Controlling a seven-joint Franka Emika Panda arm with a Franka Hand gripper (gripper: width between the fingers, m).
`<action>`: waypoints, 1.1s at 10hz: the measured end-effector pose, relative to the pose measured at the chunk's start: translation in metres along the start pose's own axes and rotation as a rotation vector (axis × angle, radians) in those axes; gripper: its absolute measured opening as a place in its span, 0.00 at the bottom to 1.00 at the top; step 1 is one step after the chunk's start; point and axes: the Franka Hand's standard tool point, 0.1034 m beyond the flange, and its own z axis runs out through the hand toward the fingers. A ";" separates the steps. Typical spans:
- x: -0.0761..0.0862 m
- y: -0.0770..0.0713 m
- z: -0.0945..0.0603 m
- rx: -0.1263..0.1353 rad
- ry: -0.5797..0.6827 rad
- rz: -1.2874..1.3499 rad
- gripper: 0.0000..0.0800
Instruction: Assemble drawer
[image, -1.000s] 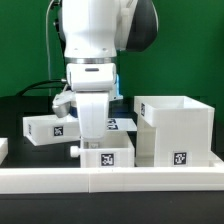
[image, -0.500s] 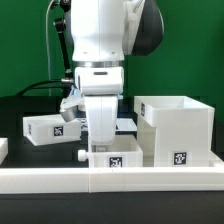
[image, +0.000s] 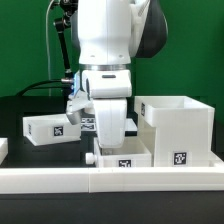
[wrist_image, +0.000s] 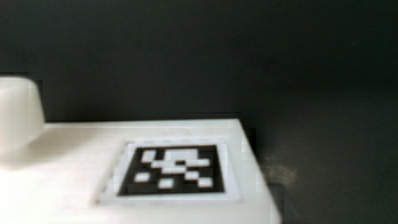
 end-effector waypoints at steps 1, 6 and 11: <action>0.003 0.000 0.000 -0.001 -0.002 -0.011 0.05; 0.001 0.000 0.000 -0.001 -0.002 -0.007 0.05; 0.005 -0.001 0.000 0.023 -0.006 -0.016 0.05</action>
Offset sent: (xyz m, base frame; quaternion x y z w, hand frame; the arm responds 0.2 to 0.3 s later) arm 0.0000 0.0000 0.0000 0.0000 0.0000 0.0000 1.0000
